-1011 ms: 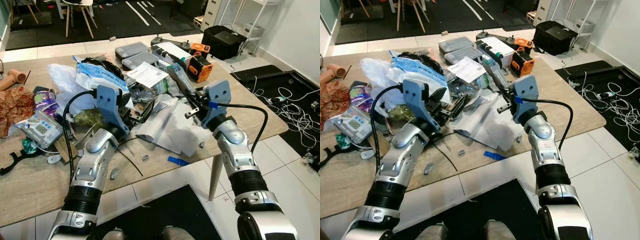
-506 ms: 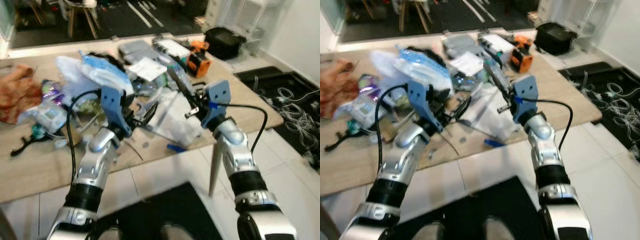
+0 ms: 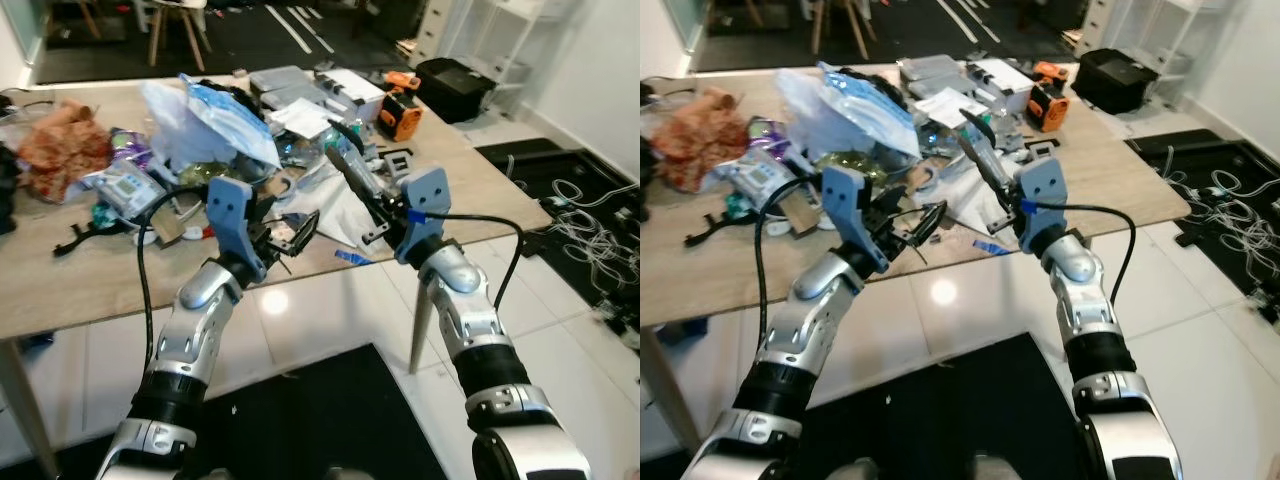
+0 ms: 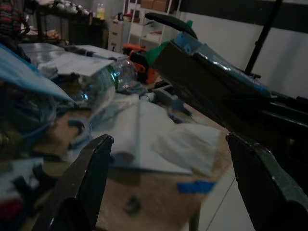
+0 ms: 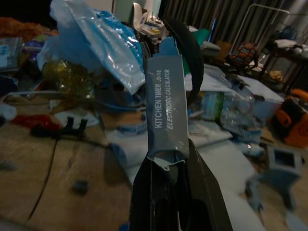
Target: Picking trash to rubbish bin
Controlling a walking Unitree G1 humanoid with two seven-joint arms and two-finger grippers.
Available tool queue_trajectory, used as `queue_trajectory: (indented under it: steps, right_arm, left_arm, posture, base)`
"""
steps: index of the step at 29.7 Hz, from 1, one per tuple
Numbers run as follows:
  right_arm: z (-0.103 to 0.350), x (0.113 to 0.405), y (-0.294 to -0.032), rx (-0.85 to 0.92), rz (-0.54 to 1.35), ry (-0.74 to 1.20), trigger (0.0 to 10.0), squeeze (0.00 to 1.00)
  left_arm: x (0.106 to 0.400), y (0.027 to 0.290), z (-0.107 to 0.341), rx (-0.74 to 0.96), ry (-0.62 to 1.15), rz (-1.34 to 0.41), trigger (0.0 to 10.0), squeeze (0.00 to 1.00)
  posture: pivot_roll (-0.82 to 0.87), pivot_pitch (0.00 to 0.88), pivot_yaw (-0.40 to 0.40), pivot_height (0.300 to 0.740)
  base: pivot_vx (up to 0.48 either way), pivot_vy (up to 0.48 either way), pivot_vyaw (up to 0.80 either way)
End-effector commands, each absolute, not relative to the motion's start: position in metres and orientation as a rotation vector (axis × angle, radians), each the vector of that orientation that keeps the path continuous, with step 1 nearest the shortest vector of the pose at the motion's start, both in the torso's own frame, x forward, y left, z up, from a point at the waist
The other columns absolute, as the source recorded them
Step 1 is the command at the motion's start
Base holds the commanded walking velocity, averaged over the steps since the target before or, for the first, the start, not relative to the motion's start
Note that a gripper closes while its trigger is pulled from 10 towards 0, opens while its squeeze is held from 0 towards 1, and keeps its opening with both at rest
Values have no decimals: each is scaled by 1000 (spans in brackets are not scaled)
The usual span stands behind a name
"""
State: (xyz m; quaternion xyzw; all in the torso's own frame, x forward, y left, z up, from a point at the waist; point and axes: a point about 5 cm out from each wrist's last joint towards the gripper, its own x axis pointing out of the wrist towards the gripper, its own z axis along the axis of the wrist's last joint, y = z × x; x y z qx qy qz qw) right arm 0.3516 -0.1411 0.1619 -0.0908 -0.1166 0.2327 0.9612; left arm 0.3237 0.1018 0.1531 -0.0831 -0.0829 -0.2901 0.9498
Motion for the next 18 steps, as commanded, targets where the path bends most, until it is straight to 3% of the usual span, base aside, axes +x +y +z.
queue_trajectory:
  steps: [1, 18]
  right_arm:
    - [163, 352, -144, -182, 468, -236, 10000, 0]
    - [164, 353, -143, -183, 467, -234, 10000, 0]
  left_arm:
    - [324, 96, 153, -154, -166, -615, 10000, 0]
    - [324, 95, 153, -146, -165, -625, 10000, 0]
  posture:
    - [-53, 0, -75, 740]
    - [-53, 0, -75, 740]
  base:
    - [-322, 0, 0]
    - [-325, 0, 0]
